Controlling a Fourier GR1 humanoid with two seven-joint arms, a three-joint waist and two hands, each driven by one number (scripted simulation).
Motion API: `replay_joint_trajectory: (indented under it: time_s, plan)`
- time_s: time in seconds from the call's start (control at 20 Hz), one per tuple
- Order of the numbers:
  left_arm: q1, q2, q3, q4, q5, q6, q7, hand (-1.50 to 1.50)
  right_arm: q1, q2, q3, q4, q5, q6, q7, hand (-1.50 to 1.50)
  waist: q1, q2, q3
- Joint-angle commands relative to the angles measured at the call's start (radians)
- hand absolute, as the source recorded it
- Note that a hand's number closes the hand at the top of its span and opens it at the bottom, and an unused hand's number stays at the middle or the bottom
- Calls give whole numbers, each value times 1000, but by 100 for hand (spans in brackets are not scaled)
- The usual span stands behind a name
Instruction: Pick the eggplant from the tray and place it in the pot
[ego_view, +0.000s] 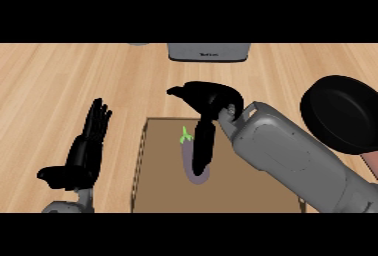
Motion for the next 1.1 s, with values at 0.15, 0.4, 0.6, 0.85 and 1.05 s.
replay_joint_trajectory:
  time_s: [0.15,0.4,0.6,0.85,1.05]
  plan:
    - [46,-19,-7,-26,-25,8,-10,0,62,89,30,49,43,38,82,-150,-11,-1,1]
    - [48,-12,-12,-74,-21,3,44,0,53,80,90,114,48,97,131,-150,-9,-3,1]
    - [99,0,-2,-70,-23,-25,-26,0,79,124,109,185,64,91,103,-150,-3,0,1]
    - [3,9,53,-40,-13,-33,49,0,163,115,86,108,109,107,89,-150,-16,-1,2]
    - [45,-38,12,-72,-49,-1,45,0,190,152,101,130,190,95,60,-150,-13,-1,2]
